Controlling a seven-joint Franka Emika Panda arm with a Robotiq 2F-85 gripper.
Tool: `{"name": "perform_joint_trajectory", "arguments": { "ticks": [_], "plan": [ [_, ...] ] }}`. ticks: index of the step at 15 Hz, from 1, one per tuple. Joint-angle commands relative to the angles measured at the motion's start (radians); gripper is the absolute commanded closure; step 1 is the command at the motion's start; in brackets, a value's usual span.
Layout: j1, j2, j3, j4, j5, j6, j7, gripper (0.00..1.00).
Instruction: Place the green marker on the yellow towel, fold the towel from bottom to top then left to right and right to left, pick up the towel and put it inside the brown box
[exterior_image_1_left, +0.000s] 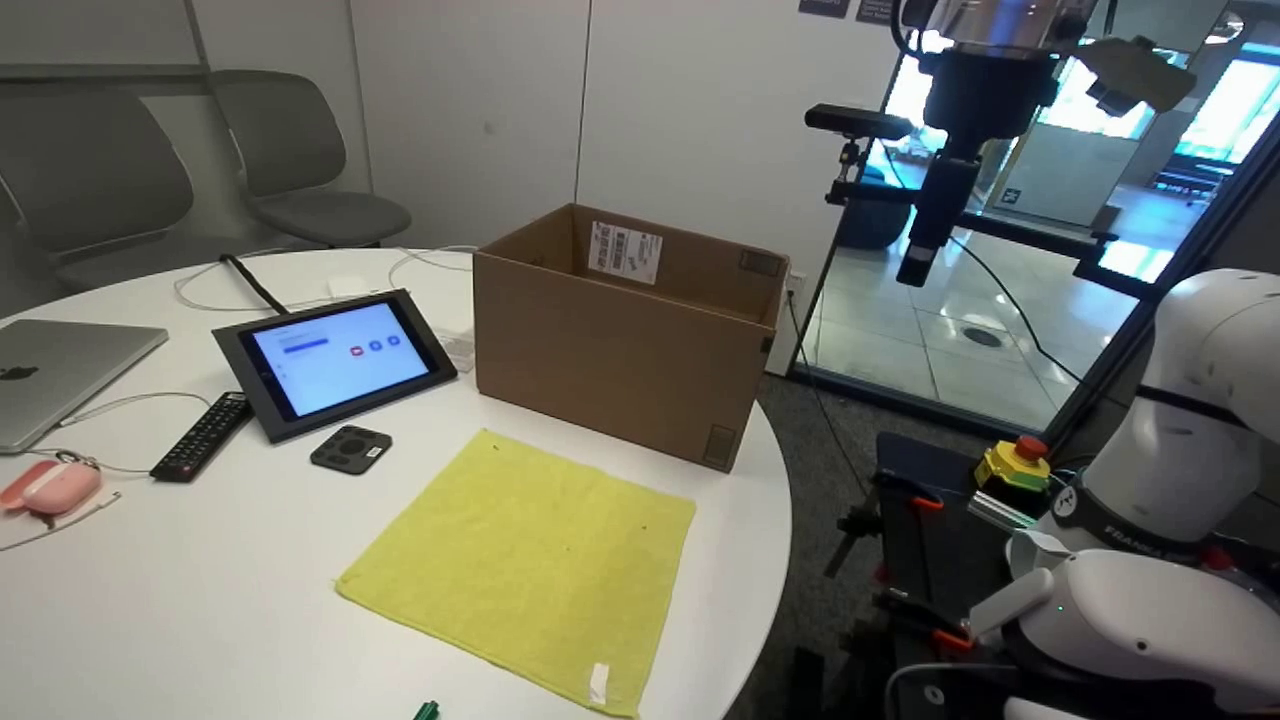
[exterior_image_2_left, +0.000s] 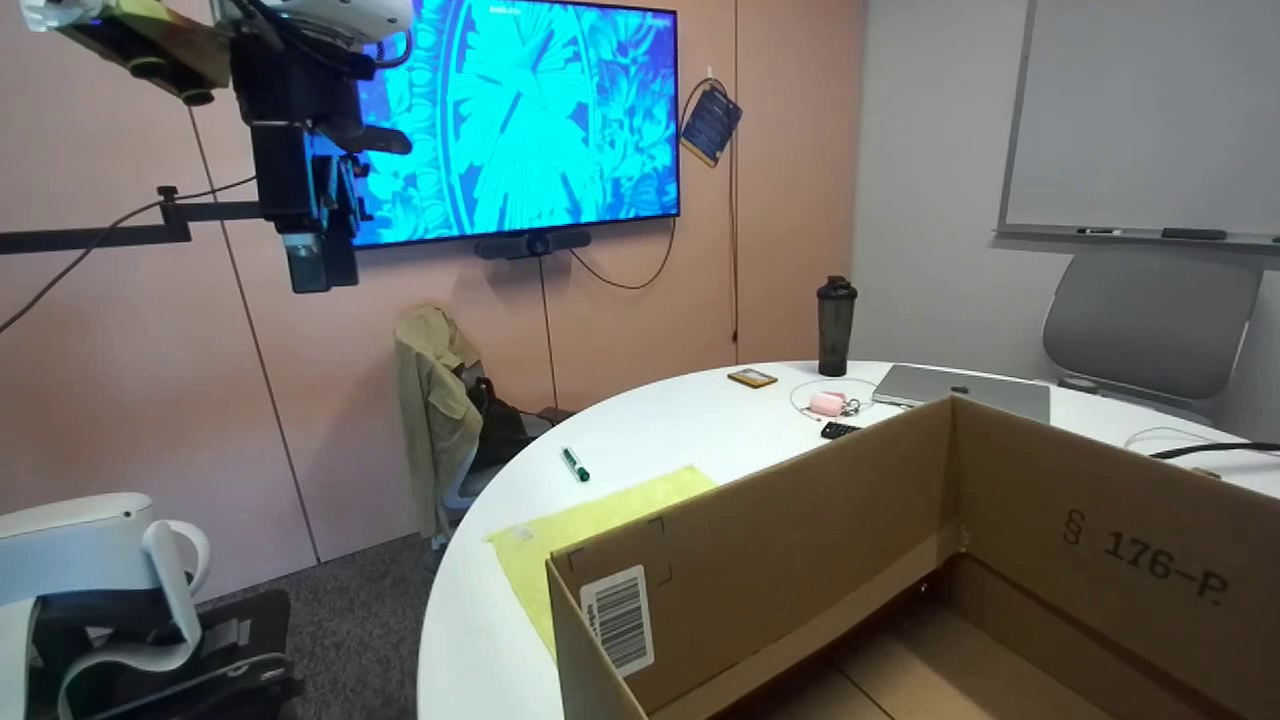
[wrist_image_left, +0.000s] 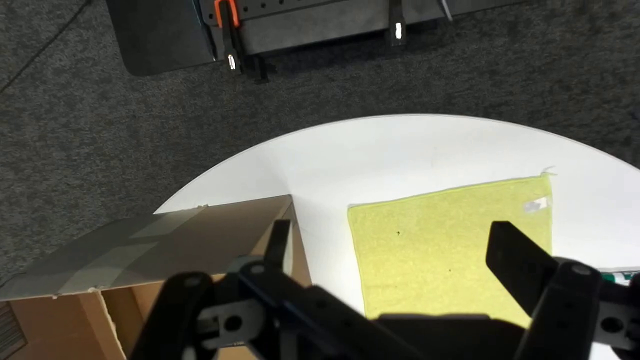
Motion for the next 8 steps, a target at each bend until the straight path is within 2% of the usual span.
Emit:
{"name": "perform_joint_trajectory", "arguments": {
  "ticks": [1,8],
  "plan": [
    [0.036,0.07,0.021,0.034,-0.016,0.052,-0.01,0.0],
    [0.13,0.308,0.117,0.113,-0.015,0.302,0.008,0.0]
  ]
}}
